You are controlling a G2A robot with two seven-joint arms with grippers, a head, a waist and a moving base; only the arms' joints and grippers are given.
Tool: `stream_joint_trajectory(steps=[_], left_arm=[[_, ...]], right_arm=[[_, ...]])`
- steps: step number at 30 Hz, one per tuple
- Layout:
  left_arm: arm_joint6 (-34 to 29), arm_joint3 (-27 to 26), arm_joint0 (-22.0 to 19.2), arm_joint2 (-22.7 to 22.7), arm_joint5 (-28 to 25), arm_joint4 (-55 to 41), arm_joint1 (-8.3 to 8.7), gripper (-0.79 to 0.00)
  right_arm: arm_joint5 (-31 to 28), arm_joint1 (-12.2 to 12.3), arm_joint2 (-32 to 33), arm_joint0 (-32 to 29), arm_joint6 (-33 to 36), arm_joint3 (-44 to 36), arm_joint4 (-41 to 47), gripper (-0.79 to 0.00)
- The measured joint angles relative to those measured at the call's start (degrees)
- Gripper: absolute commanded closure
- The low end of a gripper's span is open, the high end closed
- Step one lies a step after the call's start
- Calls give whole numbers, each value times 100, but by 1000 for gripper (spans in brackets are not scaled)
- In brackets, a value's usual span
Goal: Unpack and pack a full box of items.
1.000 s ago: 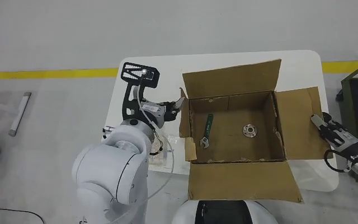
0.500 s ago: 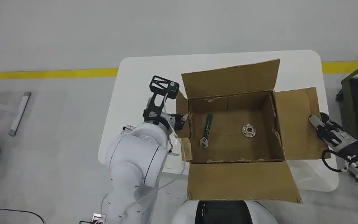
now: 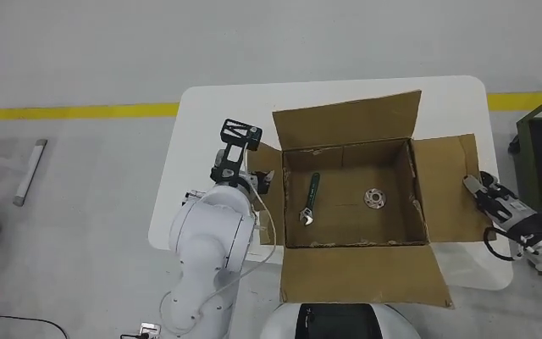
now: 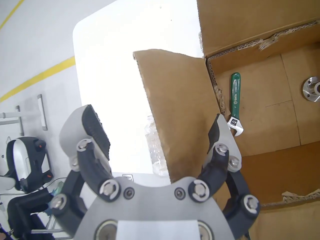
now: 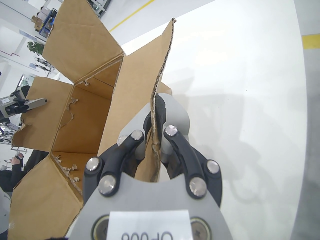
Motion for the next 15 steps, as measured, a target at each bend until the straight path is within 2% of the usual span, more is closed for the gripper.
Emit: stream_joint_trajectory(steps=[4, 7, 11, 15], left_arm=[[119, -120, -27, -40, 26, -279, -7, -785], [197, -206, -41, -97, 136, -404, -12, -785], [334, -326, -50, -201, 240, -566, -11, -785], [439, -395, -70, -301, 313, -704, -5, -785]], right_arm=[[75, 27, 289, 52, -15, -226, -362, -785], [-54, 69, 623, 81, 29, -637, -986, -785], [-514, 152, 988, 182, 384, -1444, -1901, -785], [-974, 228, 1011, 449, 575, -1760, -2231, -785]])
